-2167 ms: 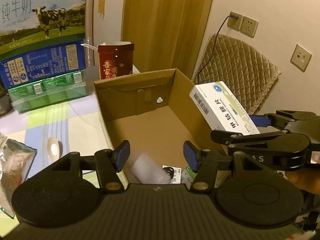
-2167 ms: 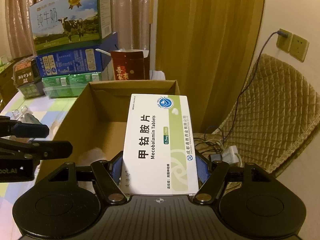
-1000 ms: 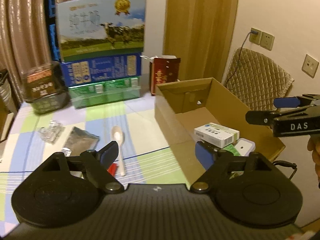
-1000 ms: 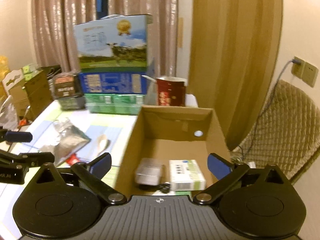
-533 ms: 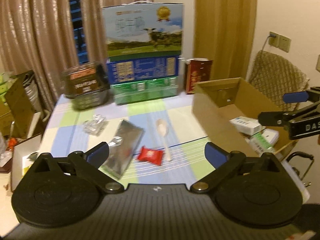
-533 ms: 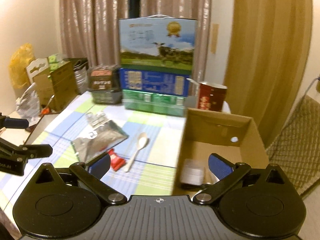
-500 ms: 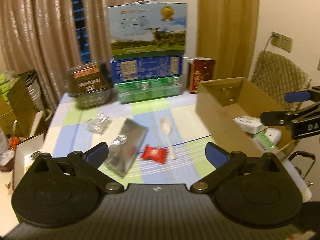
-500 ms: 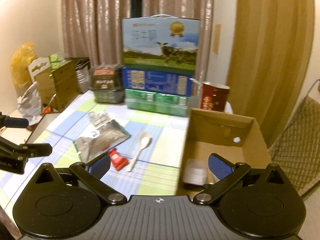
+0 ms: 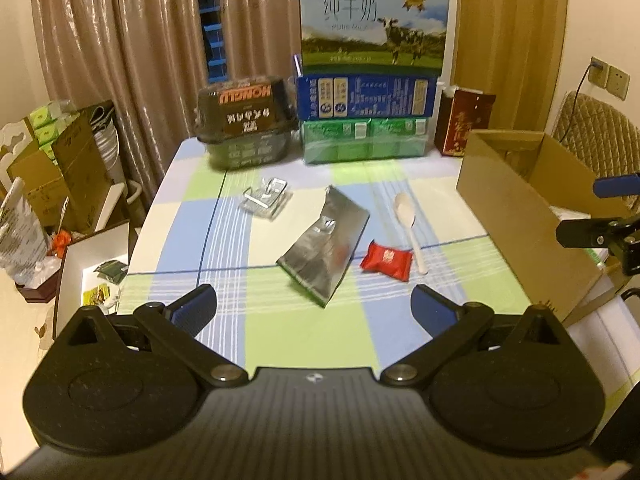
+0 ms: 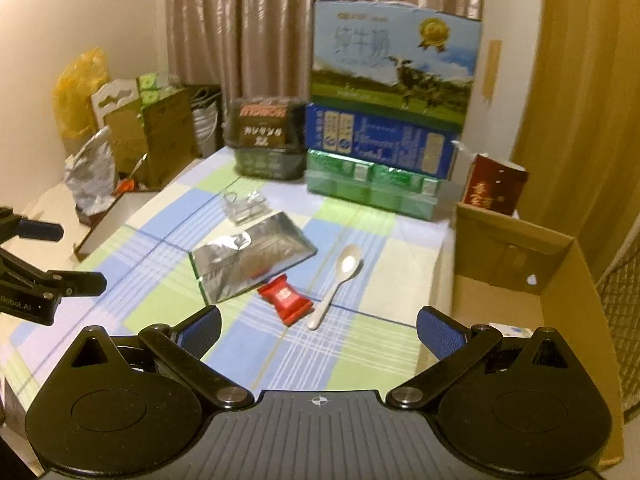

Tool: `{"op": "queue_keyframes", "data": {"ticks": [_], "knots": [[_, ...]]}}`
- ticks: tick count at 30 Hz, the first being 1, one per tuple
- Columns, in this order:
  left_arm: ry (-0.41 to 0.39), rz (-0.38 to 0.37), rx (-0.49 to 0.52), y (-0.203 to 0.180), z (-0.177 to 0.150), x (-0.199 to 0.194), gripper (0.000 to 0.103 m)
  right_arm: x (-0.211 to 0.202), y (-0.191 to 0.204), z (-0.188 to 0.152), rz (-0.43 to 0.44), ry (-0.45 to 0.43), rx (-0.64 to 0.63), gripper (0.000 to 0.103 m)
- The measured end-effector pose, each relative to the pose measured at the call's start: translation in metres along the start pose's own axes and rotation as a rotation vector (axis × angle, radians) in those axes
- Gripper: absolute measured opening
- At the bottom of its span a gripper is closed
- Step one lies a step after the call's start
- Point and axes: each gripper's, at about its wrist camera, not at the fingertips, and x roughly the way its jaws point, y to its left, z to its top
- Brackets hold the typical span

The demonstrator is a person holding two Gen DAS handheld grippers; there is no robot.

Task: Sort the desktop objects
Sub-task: 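Move both open tools back over the remaining table items, then grasp the red candy packet with the right tool while the left tool approaches the foil packet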

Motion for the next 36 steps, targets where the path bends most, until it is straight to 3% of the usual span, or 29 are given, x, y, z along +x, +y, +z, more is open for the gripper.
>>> {"op": "queue_keyframes", "data": {"ticks": [10,16,25,29,36], "knots": [[0.066,-0.039,0.047,0.016,0.0,0.041,0.102,0.052,0.006,-0.001,0.052,0.063,-0.058,0.101],[0.113,-0.08,0.1,0.022,0.011,0.081,0.101,0.104,0.007,0.006,0.089,0.14,-0.119,0.1],[0.162,-0.14,0.183,0.027,0.03,0.148,0.101,0.183,0.017,0.011,0.164,0.27,-0.358,0.076],[0.187,-0.161,0.229,0.026,0.034,0.173,0.1,0.21,0.013,0.01,0.173,0.313,-0.39,0.064],[0.22,-0.194,0.269,0.024,0.041,0.209,0.098,0.241,0.018,0.007,0.187,0.356,-0.476,0.06]]}}
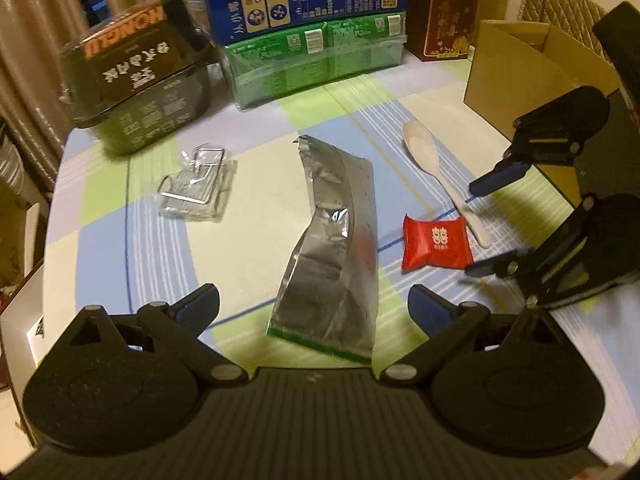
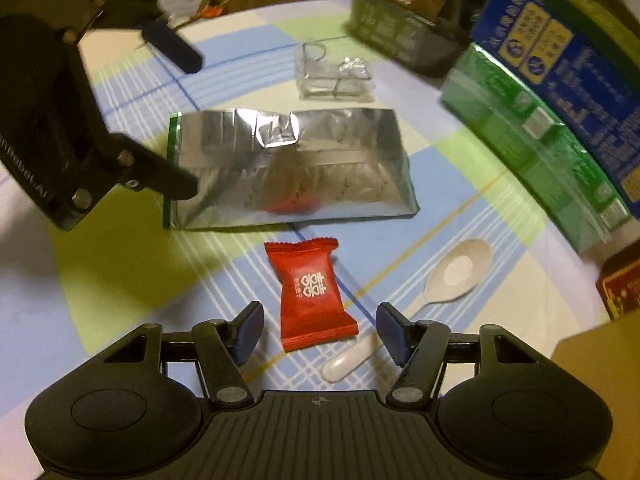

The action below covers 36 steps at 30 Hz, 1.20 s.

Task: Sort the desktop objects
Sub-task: 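Grasp the red candy packet with the right tool while the left tool approaches the foil packet, then grasp the silver foil packet with the left tool while the right tool holds the candy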

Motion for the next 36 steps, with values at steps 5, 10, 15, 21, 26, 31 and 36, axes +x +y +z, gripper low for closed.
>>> {"op": "queue_keyframes", "data": {"ticks": [5,10,15,21,26,31,36], "knots": [[0.014,-0.022,0.016,0.004,0.007,0.018,0.096,0.012,-0.006,0.005,0.009,0.013,-0.007,0.054],[0.024,-0.057,0.002,0.011,0.014,0.035,0.093,0.02,-0.005,0.007,0.035,0.018,-0.038,0.047],[0.036,-0.081,0.02,0.011,0.021,0.048,0.091,0.024,-0.005,0.012,0.045,0.012,-0.041,0.039],[0.044,-0.097,0.027,0.01,0.033,0.058,0.081,0.025,-0.005,0.013,0.043,0.007,-0.041,0.033],[0.072,-0.109,0.046,0.006,0.036,0.068,0.063,0.024,-0.006,0.011,0.04,0.004,-0.014,0.029],[0.09,-0.114,0.064,-0.003,0.036,0.07,0.05,0.021,-0.006,0.007,0.029,0.014,0.017,0.028],[0.109,-0.109,0.046,-0.009,0.033,0.058,0.04,0.012,-0.007,-0.002,0.035,0.028,0.114,0.026]]}}
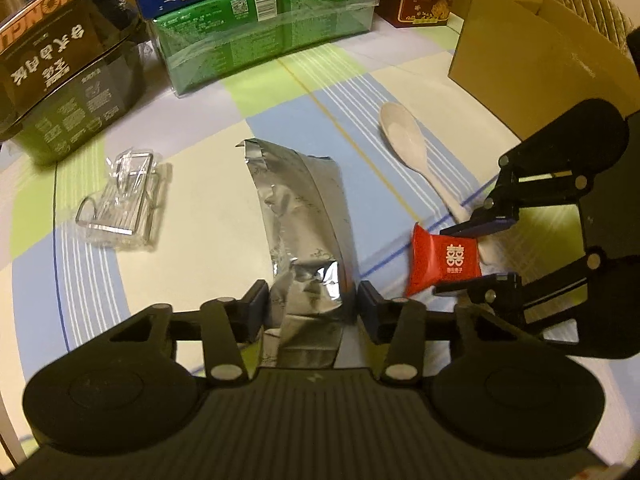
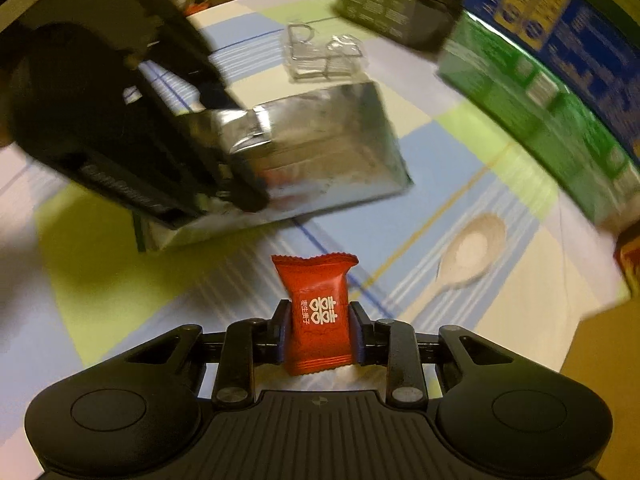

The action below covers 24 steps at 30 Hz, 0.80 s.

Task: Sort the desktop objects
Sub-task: 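Grasp the silver foil packet with the left tool while the right tool holds the candy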

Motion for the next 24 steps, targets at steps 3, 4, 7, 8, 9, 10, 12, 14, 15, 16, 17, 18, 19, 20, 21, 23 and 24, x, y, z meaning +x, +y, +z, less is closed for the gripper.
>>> {"op": "queue_keyframes", "data": {"ticks": [3,4,7,8,9,10,12,14,15,16,17,18,19,20,21,23,24], "knots": [[0.012,0.0,-0.022,-0.01,-0.01,-0.012,0.037,-0.007,0.001,-0.01,0.01,0.024,0.072,0.026],[0.019,-0.003,-0.027,-0.014,-0.014,-0.016,0.036,-0.011,0.002,-0.014,0.018,0.028,0.103,0.026],[0.036,-0.026,-0.053,-0.029,-0.034,-0.029,0.036,-0.02,0.007,-0.028,0.039,0.05,0.172,0.026],[0.039,-0.031,-0.063,-0.036,-0.042,-0.034,0.036,-0.024,0.01,-0.034,0.045,0.057,0.188,0.026],[0.041,-0.035,-0.072,-0.041,-0.049,-0.039,0.036,-0.027,0.013,-0.039,0.053,0.064,0.202,0.026],[0.046,-0.04,-0.08,-0.046,-0.057,-0.043,0.036,-0.031,0.017,-0.045,0.062,0.071,0.218,0.026],[0.051,-0.04,-0.095,-0.058,-0.072,-0.053,0.036,-0.037,0.025,-0.054,0.073,0.083,0.235,0.026],[0.058,-0.042,-0.106,-0.069,-0.087,-0.063,0.036,-0.044,0.036,-0.063,0.085,0.092,0.249,0.026],[0.061,-0.048,-0.111,-0.074,-0.094,-0.067,0.036,-0.047,0.04,-0.066,0.093,0.093,0.255,0.026],[0.065,-0.053,-0.111,-0.078,-0.1,-0.07,0.036,-0.049,0.046,-0.07,0.102,0.098,0.257,0.026],[0.069,-0.056,-0.113,-0.081,-0.104,-0.073,0.037,-0.051,0.049,-0.073,0.103,0.102,0.255,0.026],[0.074,-0.054,-0.12,-0.082,-0.107,-0.075,0.038,-0.053,0.053,-0.077,0.101,0.103,0.252,0.026],[0.077,-0.05,-0.124,-0.082,-0.109,-0.076,0.039,-0.055,0.055,-0.079,0.102,0.102,0.251,0.026],[0.077,-0.041,-0.125,-0.082,-0.109,-0.078,0.04,-0.056,0.056,-0.081,0.103,0.101,0.253,0.026],[0.075,-0.037,-0.125,-0.081,-0.109,-0.08,0.041,-0.057,0.056,-0.083,0.101,0.096,0.26,0.026],[0.08,-0.031,-0.127,-0.081,-0.108,-0.08,0.045,-0.058,0.057,-0.088,0.105,0.084,0.274,0.026],[0.082,-0.024,-0.124,-0.08,-0.107,-0.08,0.046,-0.058,0.056,-0.09,0.109,0.082,0.281,0.027]]}}
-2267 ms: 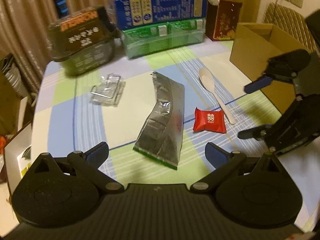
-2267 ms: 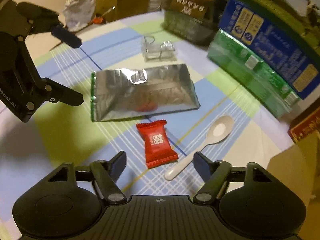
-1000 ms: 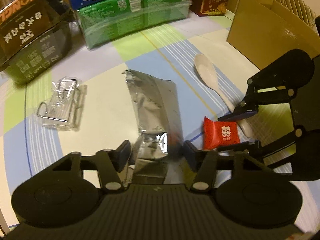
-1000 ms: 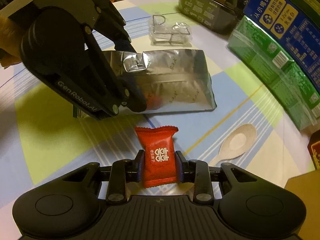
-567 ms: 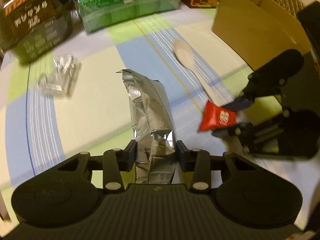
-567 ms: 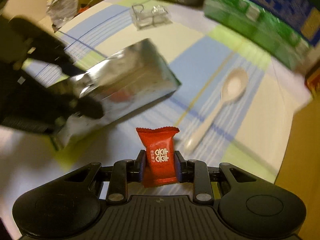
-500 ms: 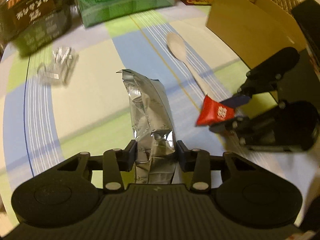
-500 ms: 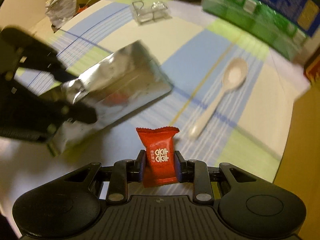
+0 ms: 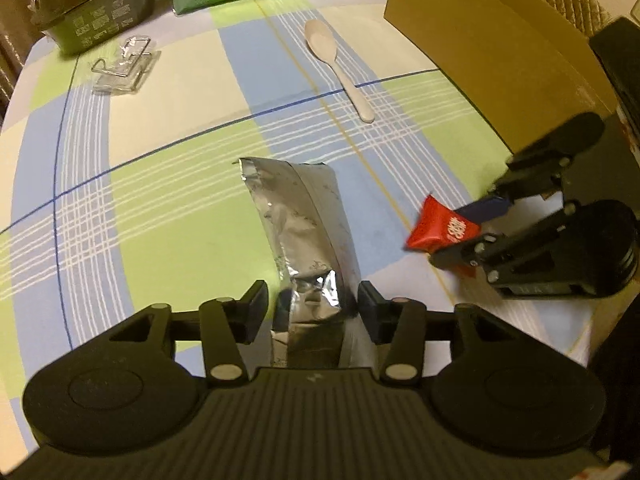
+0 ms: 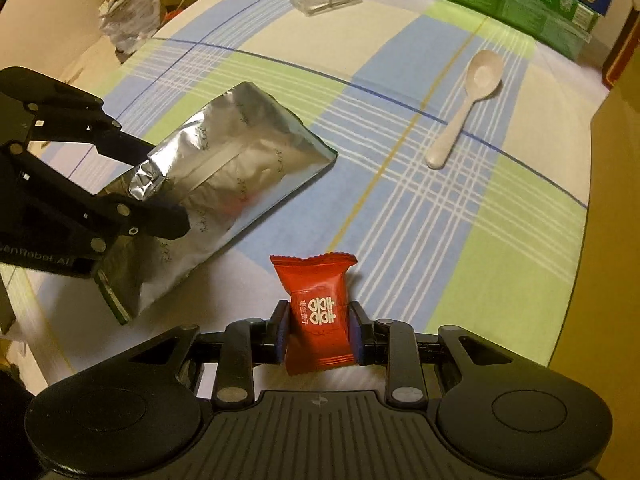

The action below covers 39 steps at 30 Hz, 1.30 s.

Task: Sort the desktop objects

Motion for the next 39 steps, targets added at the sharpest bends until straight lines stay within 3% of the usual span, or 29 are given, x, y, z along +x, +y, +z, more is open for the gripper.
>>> {"op": "queue_keyframes", "data": {"ticks": [8,17,20,24,29,39], "knots": [[0.025,-0.008,-0.015,0.001,0.006,0.017,0.051,0.002,0.008,-0.007,-0.055,-0.034,-0.071,0.037],[0.075,0.006,0.02,-0.009,0.013,0.036,0.051,0.003,0.007,-0.009,-0.067,-0.06,-0.082,0.037],[0.087,0.013,0.027,-0.011,0.015,0.039,0.05,0.006,0.007,-0.008,-0.068,-0.06,-0.076,0.036],[0.088,0.028,0.022,-0.013,0.014,0.041,0.048,0.006,0.007,-0.007,-0.069,-0.062,-0.069,0.025],[0.079,0.04,0.016,-0.014,0.015,0.035,0.036,0.002,0.005,-0.007,-0.078,-0.073,-0.048,0.024],[0.066,0.071,0.025,-0.017,0.013,0.008,0.034,-0.026,0.007,-0.005,-0.08,-0.118,-0.024,0.024]]}}
